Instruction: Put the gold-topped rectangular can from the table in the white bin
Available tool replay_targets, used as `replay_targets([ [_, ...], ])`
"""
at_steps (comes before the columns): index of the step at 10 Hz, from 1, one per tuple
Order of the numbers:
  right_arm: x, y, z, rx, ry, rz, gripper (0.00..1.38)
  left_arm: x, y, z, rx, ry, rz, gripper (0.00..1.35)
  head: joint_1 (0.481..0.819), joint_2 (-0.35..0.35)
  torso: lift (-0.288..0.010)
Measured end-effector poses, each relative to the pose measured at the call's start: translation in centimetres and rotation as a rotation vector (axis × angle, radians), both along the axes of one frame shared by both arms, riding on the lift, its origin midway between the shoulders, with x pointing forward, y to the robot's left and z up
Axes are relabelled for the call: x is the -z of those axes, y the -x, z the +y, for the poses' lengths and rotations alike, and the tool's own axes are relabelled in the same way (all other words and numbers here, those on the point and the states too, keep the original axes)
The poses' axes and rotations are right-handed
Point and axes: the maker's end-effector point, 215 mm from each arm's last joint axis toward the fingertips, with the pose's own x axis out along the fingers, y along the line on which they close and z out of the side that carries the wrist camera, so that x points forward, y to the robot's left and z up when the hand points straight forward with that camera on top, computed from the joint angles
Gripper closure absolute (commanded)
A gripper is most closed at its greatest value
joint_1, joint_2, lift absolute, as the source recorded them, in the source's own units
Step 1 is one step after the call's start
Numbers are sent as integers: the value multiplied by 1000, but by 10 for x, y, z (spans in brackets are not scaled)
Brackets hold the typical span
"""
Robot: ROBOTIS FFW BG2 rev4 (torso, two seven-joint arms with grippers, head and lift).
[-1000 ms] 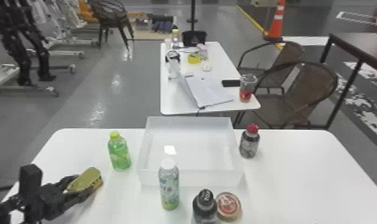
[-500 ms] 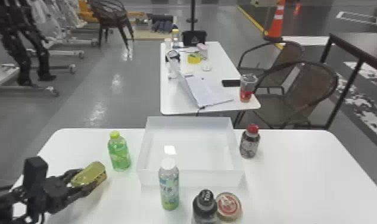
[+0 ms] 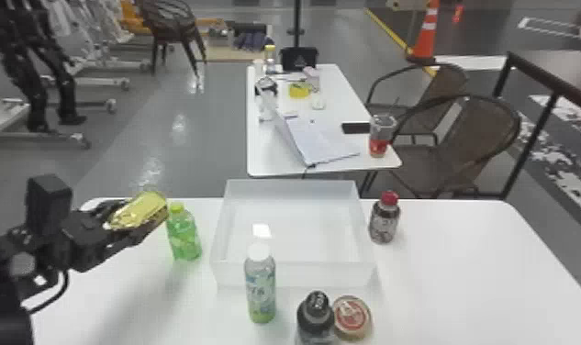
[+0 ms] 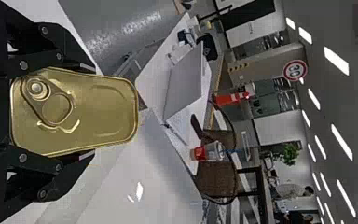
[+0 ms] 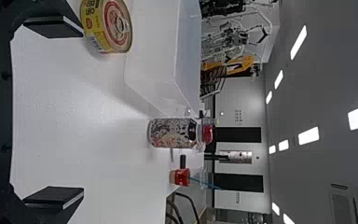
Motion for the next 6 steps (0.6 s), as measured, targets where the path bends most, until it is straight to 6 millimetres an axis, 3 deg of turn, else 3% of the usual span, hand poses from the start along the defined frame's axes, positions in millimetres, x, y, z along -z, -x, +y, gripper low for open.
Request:
replay_targets([
  [3,0,-3,4,-6,-8,-2,102,-28,-17,-54,98,48,-25,740,549,0,-100],
  [6,1,-3,5,-6,-11,0,102,-18,-35,-116,242,83,-5,740,549,0,-100],
])
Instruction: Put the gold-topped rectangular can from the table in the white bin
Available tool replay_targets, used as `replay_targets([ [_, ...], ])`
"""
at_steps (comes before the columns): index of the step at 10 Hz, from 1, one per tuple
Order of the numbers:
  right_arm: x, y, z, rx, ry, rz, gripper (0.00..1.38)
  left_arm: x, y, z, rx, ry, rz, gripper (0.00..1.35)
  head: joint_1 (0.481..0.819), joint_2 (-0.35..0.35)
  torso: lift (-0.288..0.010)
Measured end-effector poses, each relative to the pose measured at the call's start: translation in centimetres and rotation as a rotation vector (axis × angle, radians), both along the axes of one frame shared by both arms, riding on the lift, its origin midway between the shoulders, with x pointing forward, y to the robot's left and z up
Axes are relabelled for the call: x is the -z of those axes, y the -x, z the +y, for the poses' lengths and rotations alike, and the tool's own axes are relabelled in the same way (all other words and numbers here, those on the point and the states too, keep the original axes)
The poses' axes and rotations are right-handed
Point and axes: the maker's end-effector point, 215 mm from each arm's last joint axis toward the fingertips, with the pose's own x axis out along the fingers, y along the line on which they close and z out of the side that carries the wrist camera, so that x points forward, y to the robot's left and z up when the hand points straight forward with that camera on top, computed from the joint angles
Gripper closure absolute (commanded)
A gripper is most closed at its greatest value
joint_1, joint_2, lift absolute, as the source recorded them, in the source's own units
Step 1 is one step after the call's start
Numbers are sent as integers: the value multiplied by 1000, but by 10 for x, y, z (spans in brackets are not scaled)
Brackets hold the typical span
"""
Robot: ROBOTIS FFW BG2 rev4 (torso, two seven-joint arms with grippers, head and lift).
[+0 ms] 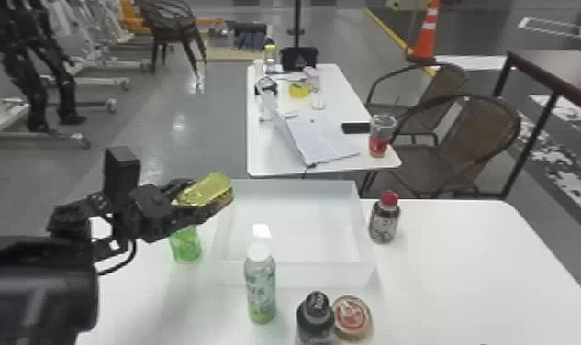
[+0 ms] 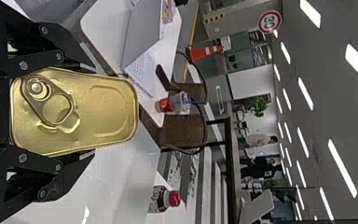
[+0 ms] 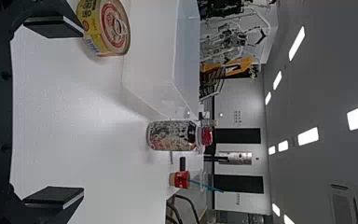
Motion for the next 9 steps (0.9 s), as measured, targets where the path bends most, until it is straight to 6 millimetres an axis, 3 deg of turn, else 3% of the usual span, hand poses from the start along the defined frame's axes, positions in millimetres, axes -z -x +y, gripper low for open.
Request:
replay_targets([
  [2,1,0,2,-2,-3,1,102,22,-6,-28,74,6,37,740,549,0,-100],
  [5,0,-1,3,-4,-4,0,102,53,-8,-48,120,28,89,739,549,0,-100],
  [9,1,-1,4,-6,-6,0,102,78,-1,-82,192,71,147,707,549,0,-100],
])
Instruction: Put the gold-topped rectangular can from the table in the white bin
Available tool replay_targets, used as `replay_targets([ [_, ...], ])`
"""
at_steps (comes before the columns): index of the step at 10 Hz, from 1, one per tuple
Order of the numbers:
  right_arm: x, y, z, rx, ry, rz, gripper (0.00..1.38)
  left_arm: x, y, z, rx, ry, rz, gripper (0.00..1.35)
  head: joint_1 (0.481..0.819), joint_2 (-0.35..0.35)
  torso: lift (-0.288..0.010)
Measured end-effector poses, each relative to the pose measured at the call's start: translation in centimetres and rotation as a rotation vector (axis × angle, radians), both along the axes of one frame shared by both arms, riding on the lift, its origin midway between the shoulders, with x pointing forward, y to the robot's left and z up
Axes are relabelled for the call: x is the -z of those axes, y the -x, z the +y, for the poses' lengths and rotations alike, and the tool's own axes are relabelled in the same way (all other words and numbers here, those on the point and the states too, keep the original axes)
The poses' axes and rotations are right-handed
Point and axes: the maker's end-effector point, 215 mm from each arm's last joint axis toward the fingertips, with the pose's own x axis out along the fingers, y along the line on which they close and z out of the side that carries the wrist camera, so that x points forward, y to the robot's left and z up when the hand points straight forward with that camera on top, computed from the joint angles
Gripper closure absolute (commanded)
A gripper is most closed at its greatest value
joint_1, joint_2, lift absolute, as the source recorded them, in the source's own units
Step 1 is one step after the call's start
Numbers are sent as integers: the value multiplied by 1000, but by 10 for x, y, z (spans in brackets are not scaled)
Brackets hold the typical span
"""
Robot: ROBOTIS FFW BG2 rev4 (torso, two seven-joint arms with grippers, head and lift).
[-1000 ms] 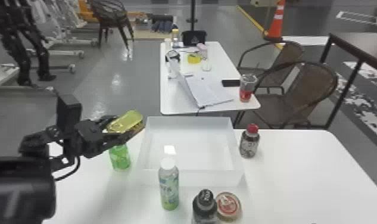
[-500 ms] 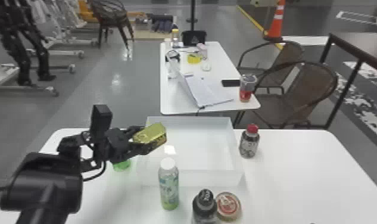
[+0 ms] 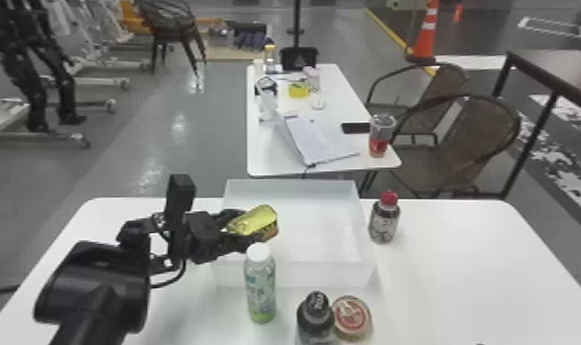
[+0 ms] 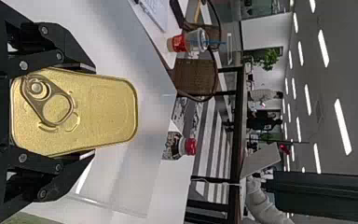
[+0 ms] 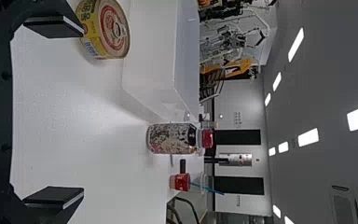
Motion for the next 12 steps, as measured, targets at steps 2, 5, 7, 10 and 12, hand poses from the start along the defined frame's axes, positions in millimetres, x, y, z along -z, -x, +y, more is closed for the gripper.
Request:
replay_targets([
  [2,0,0,0,-1,0,1,102,12,2,0,-15,22,19,409,549,0,-100],
  [5,0,0,0,0,-1,1,102,11,2,2,-31,54,12,346,549,0,-100],
  [7,0,0,0,1,-1,0,102,-1,2,4,-40,90,-9,348,549,0,-100],
  [10,-1,0,0,0,-2,-1,102,-18,13,39,-140,122,-46,348,549,0,-100],
  [12,-1,0,0,0,0,-1,102,-22,30,78,-249,144,-66,346,549,0,-100],
])
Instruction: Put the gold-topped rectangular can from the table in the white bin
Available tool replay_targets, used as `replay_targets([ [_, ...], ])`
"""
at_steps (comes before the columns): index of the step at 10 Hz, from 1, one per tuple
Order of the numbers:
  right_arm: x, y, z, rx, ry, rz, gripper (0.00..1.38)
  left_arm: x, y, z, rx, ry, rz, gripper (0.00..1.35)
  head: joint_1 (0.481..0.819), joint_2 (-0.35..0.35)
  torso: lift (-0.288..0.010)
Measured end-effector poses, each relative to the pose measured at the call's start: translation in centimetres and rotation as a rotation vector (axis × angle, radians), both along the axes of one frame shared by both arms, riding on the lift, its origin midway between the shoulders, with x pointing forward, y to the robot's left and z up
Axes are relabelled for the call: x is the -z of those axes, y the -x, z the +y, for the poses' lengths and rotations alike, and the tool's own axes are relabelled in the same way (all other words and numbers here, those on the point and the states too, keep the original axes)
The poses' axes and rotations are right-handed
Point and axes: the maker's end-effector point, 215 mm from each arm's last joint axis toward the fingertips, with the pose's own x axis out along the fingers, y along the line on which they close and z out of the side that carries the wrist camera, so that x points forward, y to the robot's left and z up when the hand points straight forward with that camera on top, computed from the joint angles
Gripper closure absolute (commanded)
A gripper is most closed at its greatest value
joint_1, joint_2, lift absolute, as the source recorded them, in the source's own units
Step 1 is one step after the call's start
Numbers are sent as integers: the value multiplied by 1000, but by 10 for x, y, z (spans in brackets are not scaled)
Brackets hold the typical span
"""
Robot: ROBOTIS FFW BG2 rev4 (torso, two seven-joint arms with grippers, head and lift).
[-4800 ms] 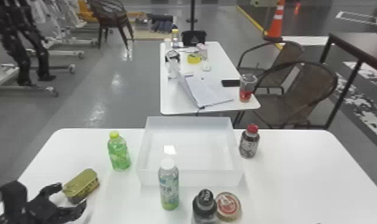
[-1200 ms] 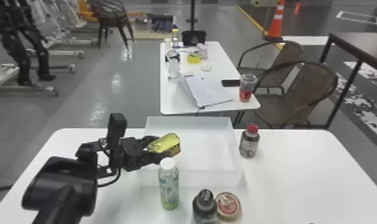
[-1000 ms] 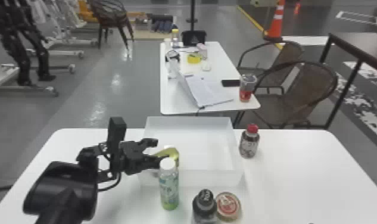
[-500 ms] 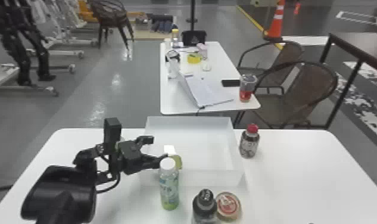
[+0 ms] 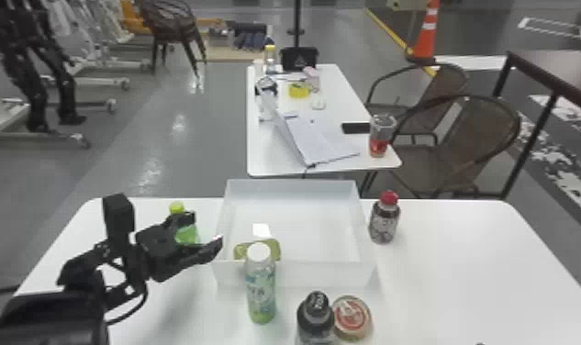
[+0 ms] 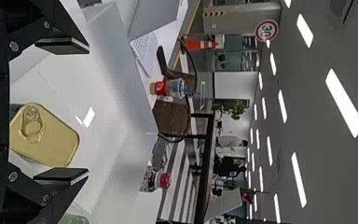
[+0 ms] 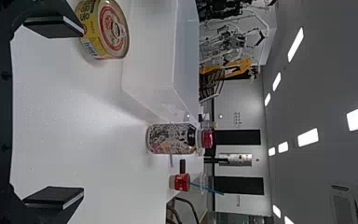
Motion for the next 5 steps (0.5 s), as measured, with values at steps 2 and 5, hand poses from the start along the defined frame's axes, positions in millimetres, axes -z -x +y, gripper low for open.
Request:
replay_targets([
  [2,-1,0,0,0,2,-2,102,4,23,43,-112,11,-5,346,549,0,-100],
  [5,-1,3,0,1,1,0,104,25,79,132,-336,-7,-4,346,549,0,-100],
])
